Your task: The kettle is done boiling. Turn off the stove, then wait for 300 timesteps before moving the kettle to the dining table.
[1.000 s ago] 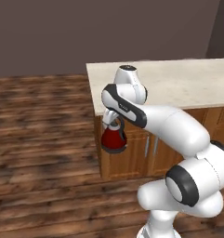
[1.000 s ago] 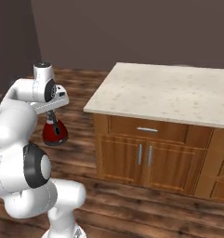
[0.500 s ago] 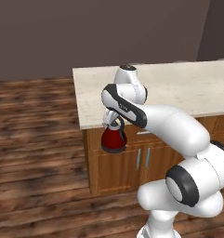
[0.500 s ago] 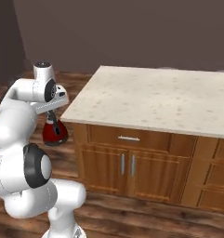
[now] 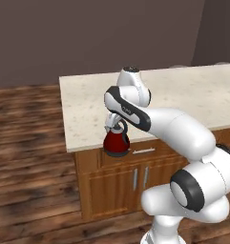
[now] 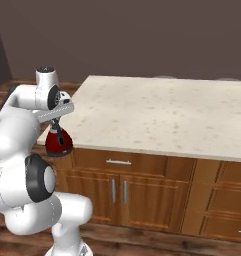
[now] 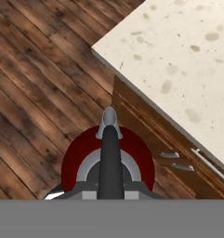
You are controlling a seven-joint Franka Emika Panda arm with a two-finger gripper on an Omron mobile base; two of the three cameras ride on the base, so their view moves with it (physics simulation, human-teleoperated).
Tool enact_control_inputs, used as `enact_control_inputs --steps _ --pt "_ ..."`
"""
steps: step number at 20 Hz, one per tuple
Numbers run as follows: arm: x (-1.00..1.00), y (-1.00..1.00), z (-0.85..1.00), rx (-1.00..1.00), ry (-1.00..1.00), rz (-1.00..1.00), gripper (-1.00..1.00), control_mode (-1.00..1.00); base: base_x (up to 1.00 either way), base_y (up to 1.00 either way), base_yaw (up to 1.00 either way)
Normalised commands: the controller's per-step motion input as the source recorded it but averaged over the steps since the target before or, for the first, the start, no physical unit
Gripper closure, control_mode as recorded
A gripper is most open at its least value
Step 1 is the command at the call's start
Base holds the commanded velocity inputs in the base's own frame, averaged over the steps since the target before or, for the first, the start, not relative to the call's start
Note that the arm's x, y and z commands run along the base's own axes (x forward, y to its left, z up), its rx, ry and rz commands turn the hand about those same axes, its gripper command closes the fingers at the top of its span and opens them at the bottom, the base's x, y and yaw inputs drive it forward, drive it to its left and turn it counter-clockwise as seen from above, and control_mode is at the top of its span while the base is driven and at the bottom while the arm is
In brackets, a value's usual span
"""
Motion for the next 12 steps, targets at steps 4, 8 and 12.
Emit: enact_control_inputs --steps 4,8,12 --pt "0.0 0.0 0.0 0.0 0.0 0.0 1.0 1.0 0.6 -0.36 -0.15" --pt "0.0 0.0 0.0 0.0 0.0 0.0 1.0 1.0 0.59 -0.34 -0.15" --pt "0.0 0.0 0.0 0.0 0.0 0.0 1.0 1.0 0.56 -0.32 -0.14"
